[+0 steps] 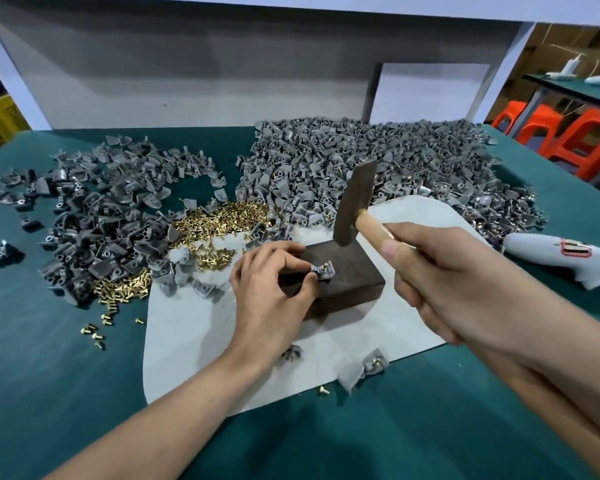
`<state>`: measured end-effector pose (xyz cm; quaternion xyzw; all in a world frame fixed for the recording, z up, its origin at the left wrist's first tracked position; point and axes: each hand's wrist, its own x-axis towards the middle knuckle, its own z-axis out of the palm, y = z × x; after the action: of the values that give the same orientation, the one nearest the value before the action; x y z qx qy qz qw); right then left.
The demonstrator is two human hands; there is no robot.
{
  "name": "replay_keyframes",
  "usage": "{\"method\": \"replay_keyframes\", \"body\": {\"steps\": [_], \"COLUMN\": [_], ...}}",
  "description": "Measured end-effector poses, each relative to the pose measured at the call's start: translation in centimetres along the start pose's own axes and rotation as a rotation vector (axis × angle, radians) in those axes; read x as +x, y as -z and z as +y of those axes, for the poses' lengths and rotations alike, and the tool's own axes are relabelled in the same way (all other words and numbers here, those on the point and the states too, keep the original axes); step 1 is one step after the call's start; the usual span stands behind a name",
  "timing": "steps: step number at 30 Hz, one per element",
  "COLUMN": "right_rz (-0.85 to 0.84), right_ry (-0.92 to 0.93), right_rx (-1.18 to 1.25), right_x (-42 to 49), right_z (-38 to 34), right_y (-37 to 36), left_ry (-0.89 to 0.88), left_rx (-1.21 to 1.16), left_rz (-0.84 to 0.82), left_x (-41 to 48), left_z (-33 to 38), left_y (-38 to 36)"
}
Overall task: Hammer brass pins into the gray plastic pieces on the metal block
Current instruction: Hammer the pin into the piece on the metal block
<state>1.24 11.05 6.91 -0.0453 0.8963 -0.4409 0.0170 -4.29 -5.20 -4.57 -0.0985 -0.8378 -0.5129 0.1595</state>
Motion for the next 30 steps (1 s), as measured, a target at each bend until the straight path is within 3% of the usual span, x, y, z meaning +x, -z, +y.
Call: {"method": "replay_keyframes", "body": {"steps": [4, 7, 12, 15, 20, 25, 28, 30], "right_rz": [0.026, -0.07, 0.087, -0.02, 0.089, -0.033, 0.034, 0.047], "right_ry": [0.031, -0.033, 0.077, -0.009, 0.095, -0.024, 0.054, 0.075], "right_rx": [0.046, -0.142, -0.058, -0.187, 0.015, -0.041, 0.06, -0.052], "right_x": [0.4, 0.5, 0.4, 0.1, 0.1, 0.3, 0.6, 1.0], "right_z": [-0.5, 0.5, -0.2, 0.4, -1.1, 0.5, 0.2, 0.4], "right_y": [-0.4, -1.8, -0.6, -1.9, 0.3, -1.4, -0.7, -1.1], "left_ry": [-0.032, -0.034, -0.044, -0.034, -0.05, -0.037, -0.051, -0.062], "left_rx": [-0.012, -0.006, -0.019, -0.021, -0.006, -0.063, -0.064, -0.051], "left_rz": [-0.001, 0.001, 0.005, 0.011, 0.008, -0.006, -0.01, -0.002], "left_x": [0.0, 0.0, 0.0, 0.2, 0.1, 0.2, 0.1, 0.2], "left_z": [-0.1, -0.2, -0.2, -0.3, -0.2, -0.3, -0.3, -0.5], "left_y": [0.0, 0.0, 0.0, 0.1, 0.0, 0.0, 0.0, 0.0]}}
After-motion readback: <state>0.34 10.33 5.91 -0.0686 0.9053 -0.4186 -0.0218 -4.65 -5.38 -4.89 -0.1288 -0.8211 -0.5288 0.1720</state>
